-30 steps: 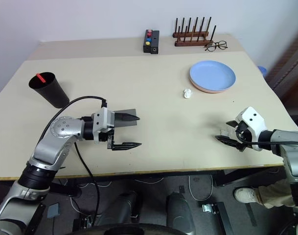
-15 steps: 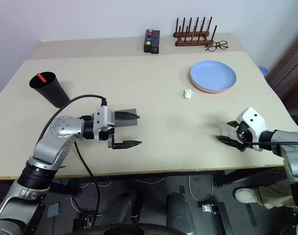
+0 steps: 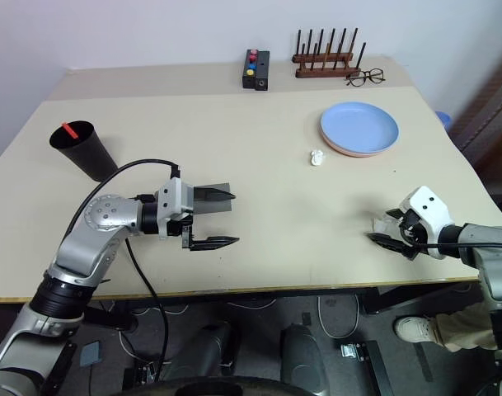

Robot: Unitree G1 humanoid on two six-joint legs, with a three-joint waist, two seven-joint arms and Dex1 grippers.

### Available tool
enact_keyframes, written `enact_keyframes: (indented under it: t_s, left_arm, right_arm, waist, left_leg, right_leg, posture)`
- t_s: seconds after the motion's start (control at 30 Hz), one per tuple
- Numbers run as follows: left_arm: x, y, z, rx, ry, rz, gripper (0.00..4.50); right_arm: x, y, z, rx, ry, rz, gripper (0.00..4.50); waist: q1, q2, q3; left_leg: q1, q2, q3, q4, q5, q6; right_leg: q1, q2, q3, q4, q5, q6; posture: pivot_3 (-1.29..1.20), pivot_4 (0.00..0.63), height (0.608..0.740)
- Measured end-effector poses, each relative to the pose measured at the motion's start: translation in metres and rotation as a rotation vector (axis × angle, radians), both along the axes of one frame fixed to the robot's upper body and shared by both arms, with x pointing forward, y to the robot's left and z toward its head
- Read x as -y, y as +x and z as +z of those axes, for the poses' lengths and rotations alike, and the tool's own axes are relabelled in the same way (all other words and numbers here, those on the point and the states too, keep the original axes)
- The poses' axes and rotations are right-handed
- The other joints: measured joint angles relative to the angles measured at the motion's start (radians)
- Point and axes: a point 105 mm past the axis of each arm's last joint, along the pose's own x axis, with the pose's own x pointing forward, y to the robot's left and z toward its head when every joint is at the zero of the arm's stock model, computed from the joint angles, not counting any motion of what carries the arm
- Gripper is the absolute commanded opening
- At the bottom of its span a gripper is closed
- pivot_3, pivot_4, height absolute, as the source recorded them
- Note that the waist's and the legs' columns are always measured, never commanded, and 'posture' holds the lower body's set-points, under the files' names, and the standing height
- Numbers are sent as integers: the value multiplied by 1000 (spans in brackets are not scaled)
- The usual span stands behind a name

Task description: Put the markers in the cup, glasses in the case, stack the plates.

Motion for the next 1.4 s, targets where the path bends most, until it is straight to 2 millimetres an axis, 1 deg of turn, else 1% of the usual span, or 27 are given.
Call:
enact_keyframes:
  t_s: [0.1,0.13,0.17,0.2,0.33,0.37,0.5,0.57,0.63,0.7,0.87,1.0,1.1,1.17,1.27,1.4]
  left_arm:
    - [0,0,0,1,-1,2,4500]
    - [0,0,0,1,-1,3,4500]
    - [0,0,0,1,-1,4,4500]
    - [0,0,0,1,-1,4,4500]
    - [0,1,0,3,-2,8,4500]
    - [0,1,0,3,-2,9,4500]
    - [0,1,1,5,-2,12,4500]
    - [-1,1,1,8,-2,14,4500]
    - [0,1,2,11,-5,18,4500]
    - [0,3,3,14,-11,32,4500]
    - [0,10,6,23,-37,93,4500]
    - [-1,17,10,28,-65,158,4500]
    - [-3,21,14,45,-85,204,4500]
    - [-5,23,19,67,-103,236,4500]
    - [-6,25,22,83,-117,268,4500]
    - [-8,25,24,83,-140,307,4500]
  right_arm:
    - [3,-1,-3,-11,1,-12,3899]
    - [4,-1,-4,-14,0,-15,3377]
    - [5,-1,-5,-17,-2,-16,3054]
    - [5,-1,-6,-18,-3,-17,2602]
    - [4,0,-6,-16,-5,-8,486]
    - [3,0,-5,-11,-7,-5,81]
    - [3,4,-4,5,-22,0,32]
    - [2,12,0,37,-8,-17,32]
    - [-2,24,8,87,9,-23,32]
    - [-8,42,21,169,37,-35,32]
    - [-29,94,58,385,65,-63,32]
    - [-42,129,74,482,71,-105,32]
    - [-48,145,77,509,62,-131,32]
    - [-51,151,75,511,55,-142,32]
    - [-55,157,70,503,45,-159,32]
    - [-54,163,68,506,18,-209,32]
  waist:
    - [0,0,0]
    - [0,0,0]
    - [0,0,0]
    - [0,0,0]
    - [0,0,0]
    - [0,0,0]
    - [0,0,0]
    - [-2,0,1]
    - [-6,0,2]
    - [-8,0,5]
    - [-6,0,11]
    - [-4,0,12]
    - [-5,0,13]
    - [-6,0,13]
    - [-8,0,13]
    - [-10,0,13]
  left_leg:
    - [0,0,0,0,0,0]
    - [0,0,0,0,0,0]
    - [0,0,0,0,0,0]
    - [0,0,0,0,0,0]
    - [0,0,0,0,0,0]
    - [0,0,0,0,0,0]
    - [0,0,0,0,0,0]
    - [0,0,0,0,0,0]
    - [0,0,0,0,0,0]
    - [0,0,0,0,0,0]
    - [0,0,0,-1,0,0]
    - [0,-1,0,-2,0,0]
    - [0,-1,0,-3,1,-1]
    - [0,-1,0,-4,2,-3]
    - [0,-1,0,-5,4,-6]
    - [0,-1,0,-6,4,-7]
  right_leg:
    - [0,0,0,0,0,0]
    - [0,0,0,0,0,0]
    - [0,0,0,0,0,0]
    - [0,0,0,0,0,0]
    - [0,0,0,0,0,0]
    - [0,0,0,0,0,0]
    - [0,0,0,0,0,0]
    - [0,0,0,-1,0,0]
    - [0,0,0,-1,0,0]
    - [0,0,0,0,0,0]
    - [-1,1,0,0,1,2]
    - [-1,1,0,0,2,3]
    - [-2,1,0,-1,2,3]
    - [-2,1,0,-1,2,3]
    - [-3,1,0,0,2,3]
    - [-4,2,1,0,2,3]
  posture:
    - [0,150,740]
    - [0,150,740]
    - [0,150,740]
    - [0,150,740]
    - [0,150,740]
    - [0,150,740]
    - [0,150,740]
    - [0,150,740]
    - [0,150,740]
    - [0,150,740]
    - [0,150,740]
    - [0,150,740]
    - [0,150,740]
    - [0,150,740]
    - [0,150,740]
    - [0,150,740]
